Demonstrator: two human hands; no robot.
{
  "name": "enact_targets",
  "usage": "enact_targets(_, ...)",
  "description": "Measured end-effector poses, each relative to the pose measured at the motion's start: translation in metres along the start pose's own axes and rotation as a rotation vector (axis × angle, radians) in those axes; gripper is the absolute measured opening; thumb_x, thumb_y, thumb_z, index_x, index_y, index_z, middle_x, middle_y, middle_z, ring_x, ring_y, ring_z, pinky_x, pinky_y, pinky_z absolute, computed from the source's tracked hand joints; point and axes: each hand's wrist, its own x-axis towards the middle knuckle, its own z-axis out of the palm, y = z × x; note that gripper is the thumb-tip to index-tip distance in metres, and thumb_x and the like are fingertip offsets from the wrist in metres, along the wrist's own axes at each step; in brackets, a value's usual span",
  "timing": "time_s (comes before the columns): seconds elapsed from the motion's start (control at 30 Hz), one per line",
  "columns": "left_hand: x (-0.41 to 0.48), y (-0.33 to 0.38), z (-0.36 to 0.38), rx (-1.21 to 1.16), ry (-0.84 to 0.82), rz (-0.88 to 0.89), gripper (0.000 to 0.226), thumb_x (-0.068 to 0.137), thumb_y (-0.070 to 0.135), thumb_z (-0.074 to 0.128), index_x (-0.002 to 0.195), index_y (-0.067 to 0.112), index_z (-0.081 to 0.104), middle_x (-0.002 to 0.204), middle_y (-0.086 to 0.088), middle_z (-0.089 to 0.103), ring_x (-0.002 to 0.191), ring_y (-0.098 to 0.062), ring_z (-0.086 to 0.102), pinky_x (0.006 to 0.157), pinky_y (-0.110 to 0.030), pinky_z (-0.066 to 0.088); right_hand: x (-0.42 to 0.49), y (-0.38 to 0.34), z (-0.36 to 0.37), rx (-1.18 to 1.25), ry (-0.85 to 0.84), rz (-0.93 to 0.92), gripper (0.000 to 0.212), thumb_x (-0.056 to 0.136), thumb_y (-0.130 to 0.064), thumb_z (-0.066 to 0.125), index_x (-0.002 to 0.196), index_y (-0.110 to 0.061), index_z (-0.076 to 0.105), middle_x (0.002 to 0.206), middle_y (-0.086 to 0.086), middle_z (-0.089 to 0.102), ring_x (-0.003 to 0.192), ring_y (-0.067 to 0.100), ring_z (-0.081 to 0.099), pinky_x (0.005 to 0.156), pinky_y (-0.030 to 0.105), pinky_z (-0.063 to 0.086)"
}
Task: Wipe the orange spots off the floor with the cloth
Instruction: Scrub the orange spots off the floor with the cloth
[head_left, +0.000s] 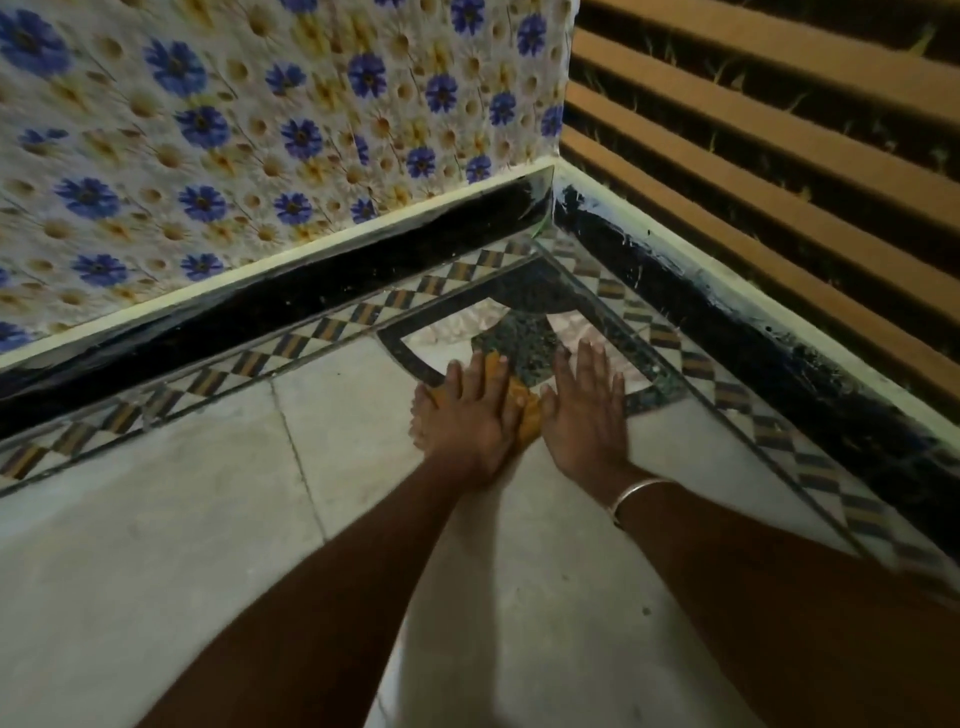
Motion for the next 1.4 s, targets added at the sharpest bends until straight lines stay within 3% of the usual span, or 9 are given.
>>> enact_targets(0.13,0.032,-0.024,0.006,0.120,0.016,0.016,0.068,0.103,0.068,0.006,0.164,0.040,-0.003,0.175,0.002,-0.005,0.161,-0.027,-0.005,0.124,-0.065,-0.001,0.002,0.003,0.011,-0.064,-0.018,-0.010,0.064,0.108,-0.048,0.016,0.164,-0.016,0.014,0.171,0.012,0.011,0.159,0.027,0.002,0.127,0.051,0.002)
enact_targets(0.3,0.006,-0.083,-0.007,0.082,0.071,-0.358,0.081,0.100,0.073,0.001,0.165,0.027,-0.010,0.172,-0.003,-0.019,0.158,-0.026,-0.021,0.124,-0.064,-0.011,-0.004,0.001,0.013,-0.115,-0.012,-0.086,0.069,0.105,-0.055,0.016,0.164,-0.019,0.015,0.171,0.013,0.009,0.159,0.029,0.003,0.127,0.055,0.005)
enact_targets(0.5,0.009,-0.020,0.006,0.109,0.015,0.010,0.093,0.093,0.084,0.001,0.165,0.025,-0.008,0.172,-0.001,-0.017,0.158,-0.021,-0.019,0.125,-0.055,-0.016,-0.001,0.004,0.014,-0.138,-0.013,-0.135,0.066,0.105,-0.049,0.014,0.164,-0.021,0.016,0.171,0.013,0.009,0.159,0.028,0.003,0.127,0.056,0.008)
enact_targets(0.7,0.012,-0.136,-0.029,0.080,0.042,-0.460,0.098,0.086,0.082,-0.006,0.164,0.022,-0.012,0.172,-0.006,-0.018,0.159,-0.027,-0.017,0.125,-0.060,-0.011,-0.002,-0.001,0.011,-0.122,0.031,-0.110,0.065,0.103,-0.046,0.019,0.161,-0.017,0.029,0.169,0.017,0.018,0.158,0.033,0.013,0.125,0.059,0.010)
enact_targets(0.9,-0.021,-0.125,-0.016,0.112,0.031,-0.257,0.089,0.095,0.078,0.001,0.163,0.022,-0.017,0.169,-0.004,-0.026,0.157,-0.023,-0.023,0.124,-0.053,-0.018,-0.044,-0.110,0.032,-0.010,-0.039,-0.319,0.065,0.105,-0.045,0.020,0.163,-0.016,0.022,0.171,0.015,0.012,0.159,0.030,0.009,0.125,0.057,0.013)
enact_targets(1.07,-0.041,-0.227,-0.048,0.024,0.088,-0.709,0.087,0.100,0.073,0.009,0.166,0.018,-0.006,0.174,-0.011,-0.010,0.160,-0.029,-0.009,0.127,-0.058,-0.008,-0.052,-0.124,0.045,-0.038,-0.124,-0.363,0.070,0.104,-0.054,0.015,0.164,-0.018,0.019,0.172,0.011,0.010,0.159,0.027,0.006,0.126,0.055,0.010)
enact_targets(1.13,-0.081,-0.229,-0.036,0.026,0.135,-0.768,0.088,0.100,0.072,0.007,0.166,0.015,-0.005,0.174,-0.013,-0.008,0.160,-0.030,-0.009,0.127,-0.058,-0.006,-0.052,-0.125,0.043,-0.045,-0.123,-0.360,0.071,0.104,-0.056,0.018,0.163,-0.017,0.020,0.171,0.012,0.011,0.159,0.028,0.008,0.125,0.055,0.011)
enact_targets(1.27,-0.079,-0.188,-0.012,-0.029,0.087,-0.610,0.104,0.085,0.083,-0.013,0.165,0.017,-0.009,0.173,-0.011,-0.015,0.159,-0.031,-0.015,0.126,-0.057,-0.012,-0.054,-0.132,0.042,-0.075,-0.136,-0.344,0.074,0.103,-0.056,0.017,0.163,-0.014,0.019,0.171,0.015,0.010,0.159,0.031,0.008,0.126,0.056,0.009)
enact_targets(1.4,-0.049,-0.237,-0.037,0.083,0.104,-0.549,0.088,0.099,0.075,0.009,0.166,0.019,-0.005,0.174,-0.008,-0.011,0.160,-0.025,-0.011,0.126,-0.057,-0.012,-0.054,-0.181,0.042,-0.021,-0.171,-0.437,0.076,0.102,-0.056,0.009,0.164,-0.014,0.013,0.172,0.013,0.001,0.159,0.028,-0.003,0.127,0.053,-0.001)
